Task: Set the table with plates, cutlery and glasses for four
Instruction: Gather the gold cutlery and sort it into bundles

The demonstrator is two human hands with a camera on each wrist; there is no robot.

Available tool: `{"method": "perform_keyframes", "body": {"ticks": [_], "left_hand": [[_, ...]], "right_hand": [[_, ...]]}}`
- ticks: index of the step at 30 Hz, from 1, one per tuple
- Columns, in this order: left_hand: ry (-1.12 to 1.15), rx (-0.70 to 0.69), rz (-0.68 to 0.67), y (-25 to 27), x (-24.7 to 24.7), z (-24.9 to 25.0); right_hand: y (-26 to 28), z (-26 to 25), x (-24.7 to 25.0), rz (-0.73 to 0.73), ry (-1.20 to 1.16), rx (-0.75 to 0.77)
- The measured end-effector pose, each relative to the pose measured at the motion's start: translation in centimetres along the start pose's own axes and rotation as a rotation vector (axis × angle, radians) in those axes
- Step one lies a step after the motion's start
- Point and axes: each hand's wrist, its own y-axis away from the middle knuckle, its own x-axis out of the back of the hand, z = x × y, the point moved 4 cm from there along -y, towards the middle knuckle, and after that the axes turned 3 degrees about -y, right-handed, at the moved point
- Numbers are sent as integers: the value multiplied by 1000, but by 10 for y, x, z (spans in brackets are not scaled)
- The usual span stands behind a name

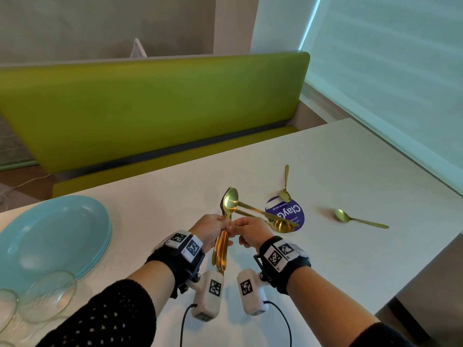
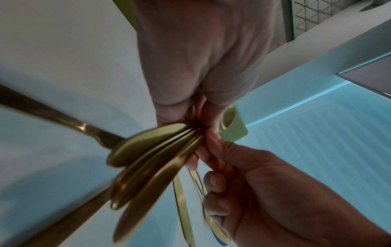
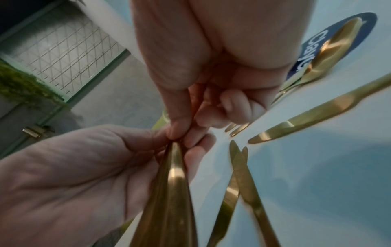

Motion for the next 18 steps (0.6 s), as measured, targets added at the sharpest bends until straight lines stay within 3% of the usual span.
{"method": "perform_keyframes", "body": {"ticks": [3, 10, 14, 18], "left_hand": [[25, 11, 52, -11, 1, 3], [111, 25, 220, -28, 17, 5], [127, 43, 255, -31, 22, 4], [102, 39, 264, -34, 23, 5]], "right_hand": [[-15, -4, 8, -9, 148, 23], [-50, -7, 58, 259, 718, 35], [-60, -1, 59, 240, 990, 9], [-66, 7, 55, 235, 1104, 0]]}}
